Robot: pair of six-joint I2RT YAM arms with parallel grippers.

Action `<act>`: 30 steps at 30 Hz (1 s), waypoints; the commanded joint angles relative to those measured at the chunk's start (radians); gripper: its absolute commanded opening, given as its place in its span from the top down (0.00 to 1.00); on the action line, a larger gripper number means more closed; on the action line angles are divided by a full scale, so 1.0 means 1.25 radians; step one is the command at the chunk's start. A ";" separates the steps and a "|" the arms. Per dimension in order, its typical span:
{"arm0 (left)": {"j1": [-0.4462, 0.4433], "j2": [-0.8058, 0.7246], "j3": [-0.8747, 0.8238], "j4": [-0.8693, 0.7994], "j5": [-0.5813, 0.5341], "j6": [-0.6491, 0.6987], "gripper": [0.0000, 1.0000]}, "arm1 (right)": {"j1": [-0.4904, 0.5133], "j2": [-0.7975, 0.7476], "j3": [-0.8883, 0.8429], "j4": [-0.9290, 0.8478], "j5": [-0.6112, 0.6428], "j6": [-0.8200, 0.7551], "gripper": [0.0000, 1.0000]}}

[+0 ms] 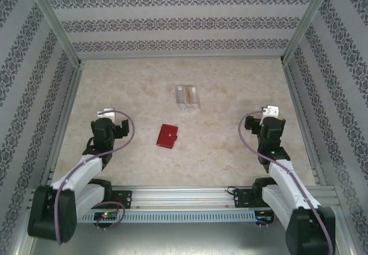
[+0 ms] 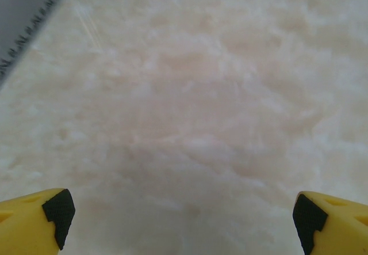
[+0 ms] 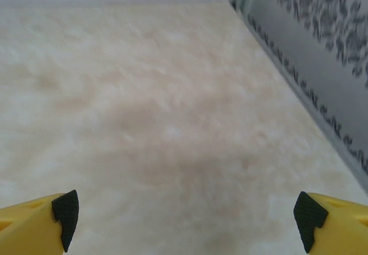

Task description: Put the credit cards into the card holder

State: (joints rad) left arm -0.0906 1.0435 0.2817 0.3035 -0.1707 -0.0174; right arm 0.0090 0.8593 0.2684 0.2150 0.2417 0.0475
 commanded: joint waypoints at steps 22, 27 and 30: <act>0.072 0.413 0.101 0.427 0.118 -0.002 0.01 | -0.011 0.523 0.080 0.570 -0.153 0.013 0.02; 0.073 0.415 0.101 0.431 0.117 0.000 0.01 | -0.003 0.517 0.083 0.560 -0.139 0.004 0.02; 0.071 0.413 0.102 0.429 0.113 0.002 0.01 | 0.008 0.517 0.088 0.550 -0.129 -0.008 0.02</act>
State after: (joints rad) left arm -0.0109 1.5608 0.3916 0.7956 -0.0116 -0.0006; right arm 0.0025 1.5215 0.3584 0.9016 0.0666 0.0517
